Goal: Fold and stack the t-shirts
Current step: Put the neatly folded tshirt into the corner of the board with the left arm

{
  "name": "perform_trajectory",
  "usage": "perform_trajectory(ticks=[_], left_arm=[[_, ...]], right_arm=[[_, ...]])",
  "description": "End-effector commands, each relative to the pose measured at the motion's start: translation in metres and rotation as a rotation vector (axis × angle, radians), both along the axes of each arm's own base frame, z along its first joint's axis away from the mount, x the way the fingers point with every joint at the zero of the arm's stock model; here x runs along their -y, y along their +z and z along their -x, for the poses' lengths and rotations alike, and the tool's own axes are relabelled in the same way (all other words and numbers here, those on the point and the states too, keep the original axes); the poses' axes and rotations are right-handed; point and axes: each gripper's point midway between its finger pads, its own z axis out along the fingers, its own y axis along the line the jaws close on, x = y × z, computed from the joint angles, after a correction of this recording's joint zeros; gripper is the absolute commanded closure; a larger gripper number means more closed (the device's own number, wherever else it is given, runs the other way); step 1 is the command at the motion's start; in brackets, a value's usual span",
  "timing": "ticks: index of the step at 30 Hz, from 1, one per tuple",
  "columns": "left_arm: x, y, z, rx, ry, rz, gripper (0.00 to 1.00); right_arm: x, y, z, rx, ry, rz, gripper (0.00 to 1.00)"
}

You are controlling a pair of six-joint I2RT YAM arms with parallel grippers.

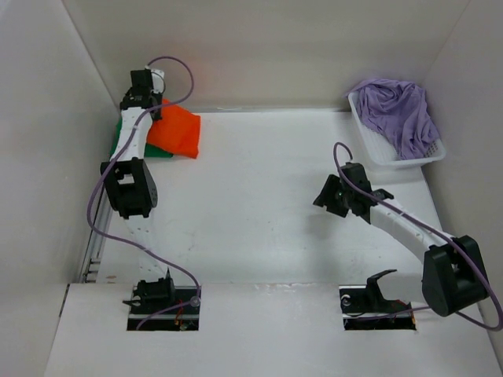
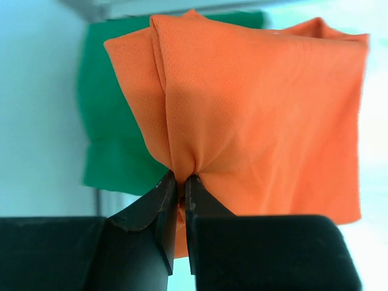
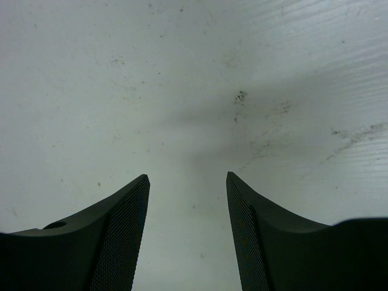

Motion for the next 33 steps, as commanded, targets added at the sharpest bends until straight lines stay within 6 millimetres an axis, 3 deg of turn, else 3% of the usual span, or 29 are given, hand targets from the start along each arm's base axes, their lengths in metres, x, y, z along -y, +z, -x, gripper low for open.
perform_trajectory(ticks=[1, 5, 7, 14, 19, 22, 28, 31, 33], left_arm=[[-0.046, 0.054, -0.017, 0.160, 0.061, -0.062, 1.00], [-0.084, 0.053, -0.014, 0.177, 0.097, -0.038, 1.00], [-0.093, 0.048, -0.013, 0.170, 0.096, -0.025, 1.00], [-0.119, -0.013, -0.014, 0.055, 0.104, -0.028, 0.97], [-0.144, -0.029, -0.024, 0.051, 0.156, -0.071, 0.88], [-0.158, -0.025, -0.033, 0.064, 0.181, -0.135, 0.84], [-0.183, 0.011, -0.038, 0.134, 0.246, -0.292, 0.70], [-0.190, 0.033, -0.033, 0.156, 0.265, -0.353, 0.60], [-0.188, 0.050, -0.026, 0.179, 0.265, -0.356, 0.55]], right_arm=[[0.004, 0.007, 0.002, 0.023, 0.004, 0.001, 0.42], [0.006, 0.008, 0.004, 0.017, 0.008, 0.013, 0.42], [0.006, 0.008, 0.005, 0.012, 0.009, 0.014, 0.42], [-0.002, 0.012, -0.001, -0.002, 0.037, 0.023, 0.41], [-0.012, 0.016, -0.001, -0.006, 0.072, 0.027, 0.40], [-0.016, 0.017, 0.003, -0.016, 0.089, 0.027, 0.39], [-0.016, 0.027, 0.006, -0.005, 0.096, 0.031, 0.38], [-0.015, 0.049, -0.002, 0.041, 0.105, 0.048, 0.37], [-0.014, 0.075, -0.012, 0.087, 0.122, 0.075, 0.35]])
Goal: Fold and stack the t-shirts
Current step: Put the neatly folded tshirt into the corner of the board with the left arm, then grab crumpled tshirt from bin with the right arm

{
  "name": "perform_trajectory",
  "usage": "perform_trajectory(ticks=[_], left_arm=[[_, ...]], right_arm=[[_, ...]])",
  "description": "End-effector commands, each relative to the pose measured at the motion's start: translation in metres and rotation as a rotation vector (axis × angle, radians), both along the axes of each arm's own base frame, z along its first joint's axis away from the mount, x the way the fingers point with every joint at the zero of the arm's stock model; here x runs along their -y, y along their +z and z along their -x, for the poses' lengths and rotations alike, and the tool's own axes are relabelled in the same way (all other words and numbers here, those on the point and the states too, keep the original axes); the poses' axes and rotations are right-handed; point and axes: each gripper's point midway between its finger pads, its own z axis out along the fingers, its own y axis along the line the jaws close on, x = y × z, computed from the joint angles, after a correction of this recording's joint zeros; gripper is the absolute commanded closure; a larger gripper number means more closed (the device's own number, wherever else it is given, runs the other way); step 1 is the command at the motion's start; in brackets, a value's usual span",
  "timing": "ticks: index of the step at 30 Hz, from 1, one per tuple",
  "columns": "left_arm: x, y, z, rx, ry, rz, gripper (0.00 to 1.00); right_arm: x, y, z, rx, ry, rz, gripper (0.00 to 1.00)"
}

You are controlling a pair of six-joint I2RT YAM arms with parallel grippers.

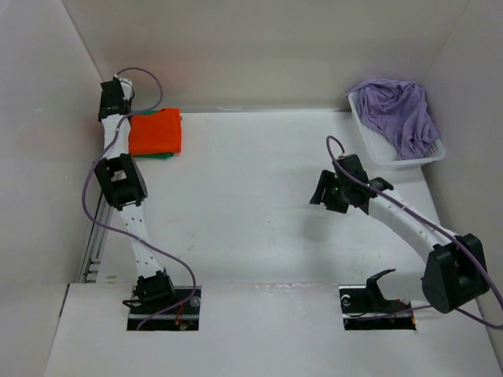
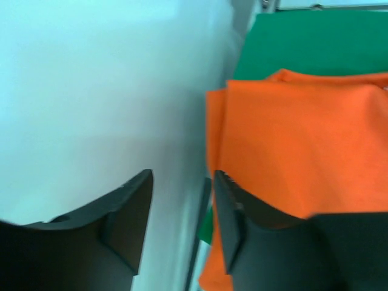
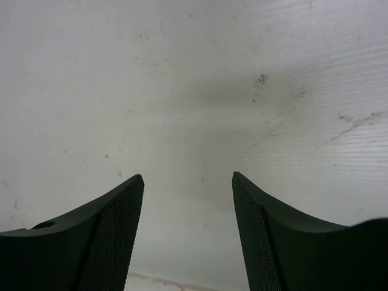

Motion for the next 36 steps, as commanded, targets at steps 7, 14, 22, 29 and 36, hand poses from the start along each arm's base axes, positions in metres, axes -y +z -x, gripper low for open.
perform_trajectory(ticks=[7, 14, 22, 29, 36], left_arm=[[0.064, 0.146, 0.039, 0.190, -0.163, -0.034, 0.36], [0.194, 0.098, 0.098, 0.005, -0.451, 0.211, 0.32], [0.251, 0.043, 0.138, -0.167, -0.513, 0.394, 0.33], [0.260, 0.022, 0.135, -0.241, -0.490, 0.426, 0.33], [0.263, 0.011, 0.127, -0.277, -0.487, 0.388, 0.33]], right_arm=[[0.085, 0.153, -0.120, 0.305, -0.136, 0.258, 0.24], [0.234, 0.170, -0.201, 0.349, -0.502, 0.418, 0.00], [0.352, 0.121, -0.236, 0.278, -0.789, 0.629, 0.00], [0.365, 0.070, -0.280, 0.235, -0.674, 0.647, 0.00], [0.373, 0.027, -0.282, 0.120, -0.631, 0.617, 0.14]])
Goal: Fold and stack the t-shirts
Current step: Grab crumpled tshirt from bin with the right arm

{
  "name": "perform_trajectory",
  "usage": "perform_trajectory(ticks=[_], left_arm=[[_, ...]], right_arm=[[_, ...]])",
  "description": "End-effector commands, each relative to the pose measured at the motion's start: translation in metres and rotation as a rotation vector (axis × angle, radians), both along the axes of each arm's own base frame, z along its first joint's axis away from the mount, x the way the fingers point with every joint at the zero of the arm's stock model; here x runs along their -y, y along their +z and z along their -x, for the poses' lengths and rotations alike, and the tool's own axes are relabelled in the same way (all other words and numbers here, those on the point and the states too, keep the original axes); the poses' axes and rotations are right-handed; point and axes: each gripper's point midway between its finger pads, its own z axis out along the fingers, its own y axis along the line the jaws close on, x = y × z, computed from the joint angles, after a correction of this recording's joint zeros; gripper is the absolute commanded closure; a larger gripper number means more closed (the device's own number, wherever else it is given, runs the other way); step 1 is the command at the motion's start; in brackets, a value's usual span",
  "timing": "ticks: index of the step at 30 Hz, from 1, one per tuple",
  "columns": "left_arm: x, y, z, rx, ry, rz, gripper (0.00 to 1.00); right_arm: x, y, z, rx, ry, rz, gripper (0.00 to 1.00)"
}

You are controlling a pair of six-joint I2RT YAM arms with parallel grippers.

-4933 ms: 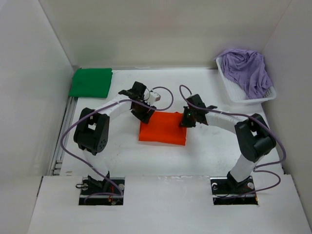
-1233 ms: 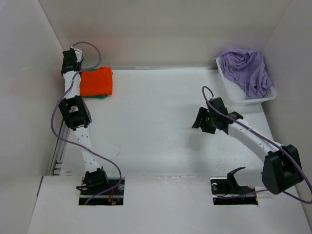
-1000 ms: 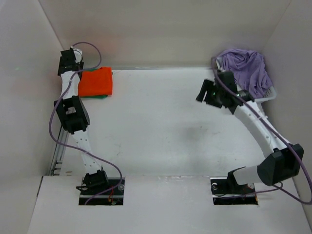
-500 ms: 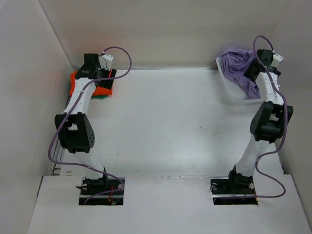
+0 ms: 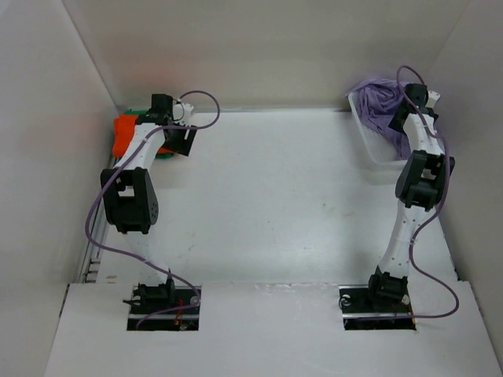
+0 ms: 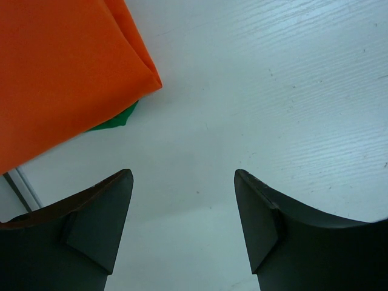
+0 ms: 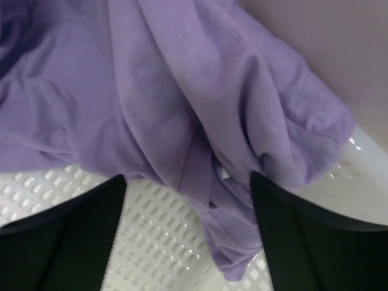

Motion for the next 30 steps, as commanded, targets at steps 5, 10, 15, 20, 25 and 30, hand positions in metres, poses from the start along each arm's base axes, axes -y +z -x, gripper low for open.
perform_trajectory(ticks=[5, 10, 15, 20, 25, 30], left_arm=[[0.005, 0.024, -0.011, 0.057, -0.005, -0.012, 0.33], [-0.002, 0.030, -0.007, 0.067, 0.005, -0.019, 0.33], [-0.005, 0.043, -0.002, 0.096, 0.012, -0.022, 0.33], [-0.009, 0.062, 0.006, 0.135, 0.022, -0.016, 0.33], [-0.017, 0.087, 0.017, 0.194, 0.044, 0.002, 0.33], [-0.021, 0.114, 0.031, 0.261, 0.062, 0.036, 0.32]], right_arm=[[0.012, -0.014, 0.002, 0.001, -0.005, -0.116, 0.67], [0.011, 0.010, 0.002, 0.036, 0.009, -0.091, 1.00], [-0.023, 0.078, -0.007, 0.178, 0.069, -0.051, 1.00], [-0.076, 0.188, 0.000, 0.406, 0.137, 0.042, 1.00], [-0.123, 0.301, 0.034, 0.642, 0.197, 0.087, 1.00], [-0.198, 0.434, 0.101, 0.929, 0.371, 0.128, 1.00]])
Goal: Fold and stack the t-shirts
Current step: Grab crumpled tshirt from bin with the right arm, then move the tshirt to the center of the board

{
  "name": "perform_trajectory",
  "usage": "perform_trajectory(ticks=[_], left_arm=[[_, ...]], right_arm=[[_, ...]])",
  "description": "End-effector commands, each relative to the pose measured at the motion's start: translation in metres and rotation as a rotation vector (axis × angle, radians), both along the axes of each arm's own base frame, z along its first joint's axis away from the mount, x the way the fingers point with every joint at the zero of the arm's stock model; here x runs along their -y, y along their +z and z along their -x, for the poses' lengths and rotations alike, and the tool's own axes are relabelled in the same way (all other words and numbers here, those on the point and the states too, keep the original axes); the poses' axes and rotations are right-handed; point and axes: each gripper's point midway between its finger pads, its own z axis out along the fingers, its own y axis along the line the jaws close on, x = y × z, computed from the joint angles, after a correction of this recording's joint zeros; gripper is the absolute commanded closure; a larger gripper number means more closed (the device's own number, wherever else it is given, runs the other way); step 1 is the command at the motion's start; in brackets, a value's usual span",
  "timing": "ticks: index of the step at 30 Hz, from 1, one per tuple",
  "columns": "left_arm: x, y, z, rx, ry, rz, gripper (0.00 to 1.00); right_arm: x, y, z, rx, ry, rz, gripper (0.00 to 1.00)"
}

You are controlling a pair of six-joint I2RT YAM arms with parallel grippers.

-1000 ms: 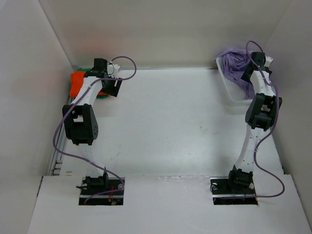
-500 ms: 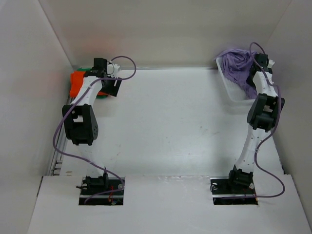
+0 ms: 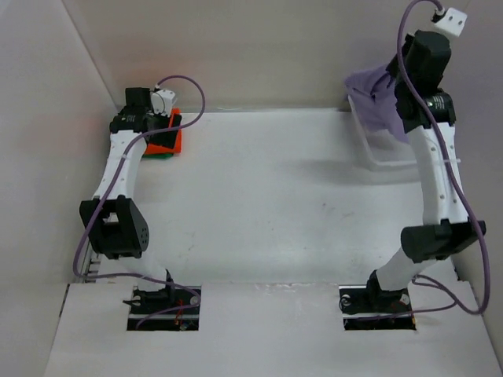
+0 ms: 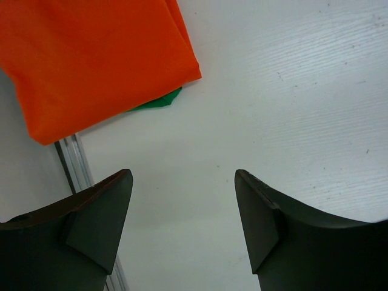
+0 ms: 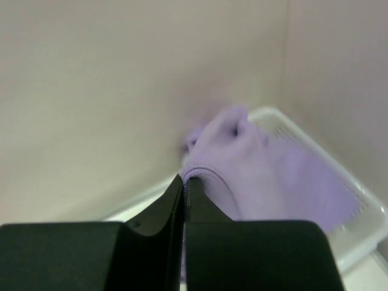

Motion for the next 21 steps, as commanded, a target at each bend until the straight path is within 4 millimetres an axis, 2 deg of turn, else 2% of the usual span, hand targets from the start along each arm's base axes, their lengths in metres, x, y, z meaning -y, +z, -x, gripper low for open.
perform_trajectory(ticks=[1, 4, 5, 7, 8, 10, 11, 13, 15, 17, 19, 20, 21], left_arm=[[0.001, 0.040, 0.010, 0.114, 0.009, 0.049, 0.32], [-0.002, 0.054, 0.017, 0.151, 0.020, 0.065, 0.32], [-0.004, 0.058, 0.019, 0.163, 0.027, 0.070, 0.31], [-0.009, 0.067, 0.023, 0.186, 0.043, 0.081, 0.31], [-0.012, 0.070, 0.025, 0.195, 0.051, 0.086, 0.31], [-0.018, 0.076, 0.029, 0.209, 0.072, 0.097, 0.31], [-0.021, 0.077, 0.031, 0.214, 0.080, 0.102, 0.30], [-0.024, 0.080, 0.034, 0.222, 0.086, 0.107, 0.30], [-0.025, 0.081, 0.038, 0.226, 0.088, 0.108, 0.30], [-0.024, 0.081, 0.040, 0.225, 0.082, 0.105, 0.30], [-0.020, 0.077, 0.043, 0.213, 0.065, 0.099, 0.30], [-0.015, 0.072, 0.046, 0.199, 0.051, 0.097, 0.29], [-0.010, 0.068, 0.048, 0.187, 0.034, 0.096, 0.29]], right_arm=[[-0.039, 0.131, 0.061, 0.329, 0.085, 0.044, 1.00], [-0.094, 0.210, 0.127, 0.535, 0.241, 0.059, 1.00], [-0.114, 0.227, 0.148, 0.588, 0.303, 0.057, 1.00], [-0.141, 0.246, 0.180, 0.655, 0.396, 0.041, 1.00], [-0.155, 0.249, 0.193, 0.673, 0.444, 0.024, 1.00], [-0.177, 0.240, 0.205, 0.659, 0.504, -0.018, 1.00], [-0.184, 0.229, 0.207, 0.637, 0.515, -0.039, 1.00], [-0.201, 0.191, 0.198, 0.553, 0.529, -0.055, 1.00], [-0.214, 0.141, 0.185, 0.452, 0.534, -0.092, 1.00], [-0.219, 0.090, 0.169, 0.353, 0.526, -0.104, 0.98], [-0.219, 0.023, 0.149, 0.221, 0.513, -0.120, 0.94], [-0.214, -0.020, 0.136, 0.138, 0.502, -0.135, 0.88], [-0.211, -0.045, 0.130, 0.085, 0.501, -0.149, 0.82]])
